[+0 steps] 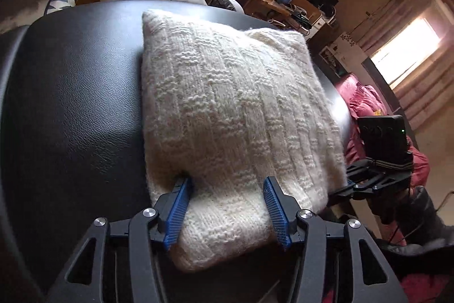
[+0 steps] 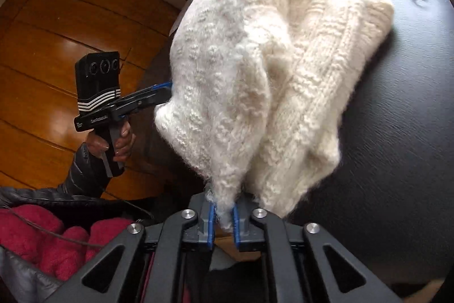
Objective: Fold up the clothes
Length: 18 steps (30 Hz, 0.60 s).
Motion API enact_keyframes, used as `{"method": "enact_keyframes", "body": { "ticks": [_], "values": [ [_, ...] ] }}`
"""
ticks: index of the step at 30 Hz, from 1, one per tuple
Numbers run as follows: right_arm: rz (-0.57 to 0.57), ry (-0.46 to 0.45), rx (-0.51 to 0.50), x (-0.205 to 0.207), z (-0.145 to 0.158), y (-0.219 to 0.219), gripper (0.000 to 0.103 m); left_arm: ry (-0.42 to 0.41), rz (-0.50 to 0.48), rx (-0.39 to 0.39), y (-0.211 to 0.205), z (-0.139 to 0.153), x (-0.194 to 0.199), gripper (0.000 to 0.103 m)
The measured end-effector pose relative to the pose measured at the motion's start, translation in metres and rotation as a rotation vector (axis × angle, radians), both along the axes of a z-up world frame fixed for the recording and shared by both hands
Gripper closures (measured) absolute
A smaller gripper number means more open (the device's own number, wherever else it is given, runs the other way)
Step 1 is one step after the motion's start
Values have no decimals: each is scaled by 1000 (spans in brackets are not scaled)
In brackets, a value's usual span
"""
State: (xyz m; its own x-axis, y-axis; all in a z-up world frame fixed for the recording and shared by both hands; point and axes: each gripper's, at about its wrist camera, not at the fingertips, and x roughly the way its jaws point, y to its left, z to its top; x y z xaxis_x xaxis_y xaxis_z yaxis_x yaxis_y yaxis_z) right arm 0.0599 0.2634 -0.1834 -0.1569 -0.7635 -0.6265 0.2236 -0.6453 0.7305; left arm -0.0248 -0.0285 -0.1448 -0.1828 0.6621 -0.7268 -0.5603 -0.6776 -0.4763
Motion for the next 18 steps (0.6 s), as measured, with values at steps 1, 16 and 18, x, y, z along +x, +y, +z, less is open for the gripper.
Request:
{"method": "enact_keyframes", "body": {
  "ticks": [1,16,18],
  "values": [
    [-26,9,9,1,9,8,80,-5,-8,15,0,5,3,49],
    [-379,68,10,-99,29,46,64,132,-23,101,32,45,-12,45],
    [-318,152,71,-101,39,29,68,140,-54,96,41,42,-8,45]
  ]
}}
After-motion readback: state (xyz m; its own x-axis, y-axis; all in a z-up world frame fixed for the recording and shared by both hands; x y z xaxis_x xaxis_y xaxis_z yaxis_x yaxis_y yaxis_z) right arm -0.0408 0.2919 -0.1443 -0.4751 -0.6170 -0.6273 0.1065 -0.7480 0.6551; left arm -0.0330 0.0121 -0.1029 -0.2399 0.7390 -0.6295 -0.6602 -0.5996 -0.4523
